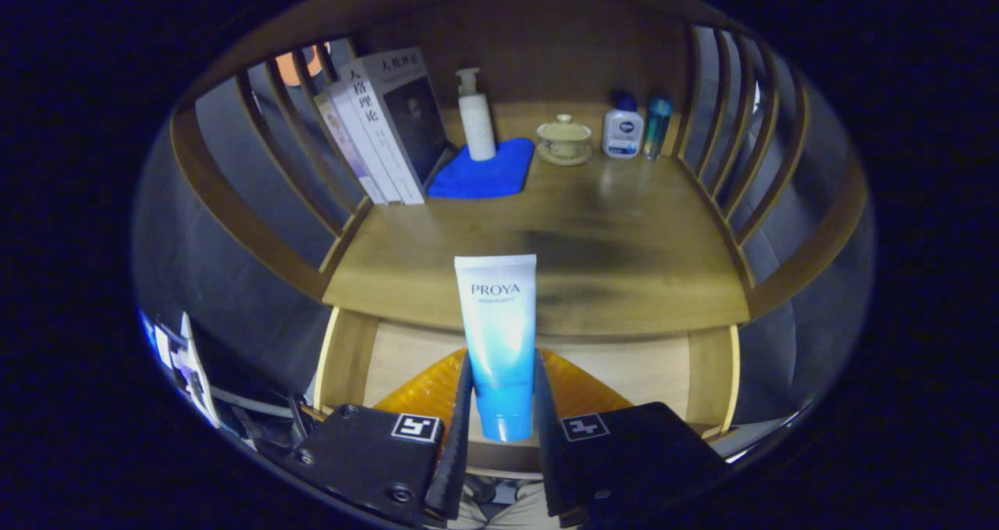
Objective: Pull open the drawer, take out the items inside it, and place them on the countertop above the cabinet.
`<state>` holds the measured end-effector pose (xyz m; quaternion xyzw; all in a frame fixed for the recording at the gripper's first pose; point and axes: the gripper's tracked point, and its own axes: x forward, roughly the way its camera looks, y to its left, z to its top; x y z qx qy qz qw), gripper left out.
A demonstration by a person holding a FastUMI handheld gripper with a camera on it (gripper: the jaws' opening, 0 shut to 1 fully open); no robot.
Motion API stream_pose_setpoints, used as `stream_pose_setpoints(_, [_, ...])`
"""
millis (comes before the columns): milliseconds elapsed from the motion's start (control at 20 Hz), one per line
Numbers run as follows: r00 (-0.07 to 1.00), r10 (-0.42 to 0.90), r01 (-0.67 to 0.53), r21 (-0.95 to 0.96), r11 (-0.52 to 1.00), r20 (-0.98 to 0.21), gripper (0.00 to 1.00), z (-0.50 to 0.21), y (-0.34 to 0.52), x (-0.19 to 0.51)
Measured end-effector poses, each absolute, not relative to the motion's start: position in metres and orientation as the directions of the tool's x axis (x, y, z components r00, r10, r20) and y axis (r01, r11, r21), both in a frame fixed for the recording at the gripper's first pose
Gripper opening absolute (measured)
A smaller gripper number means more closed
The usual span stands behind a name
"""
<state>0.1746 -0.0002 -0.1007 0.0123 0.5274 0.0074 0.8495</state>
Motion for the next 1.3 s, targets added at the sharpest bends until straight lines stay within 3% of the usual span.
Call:
stream_pose_setpoints(900, [0.616, -0.061, 0.048, -0.039, 0.998, -0.786, 0.43, -0.114, -0.013, 0.283])
stream_pose_setpoints(1300, [0.578, -0.142, 0.066, -0.128, 0.99, -0.804, 0.43, -0.158, -0.022, 0.294])
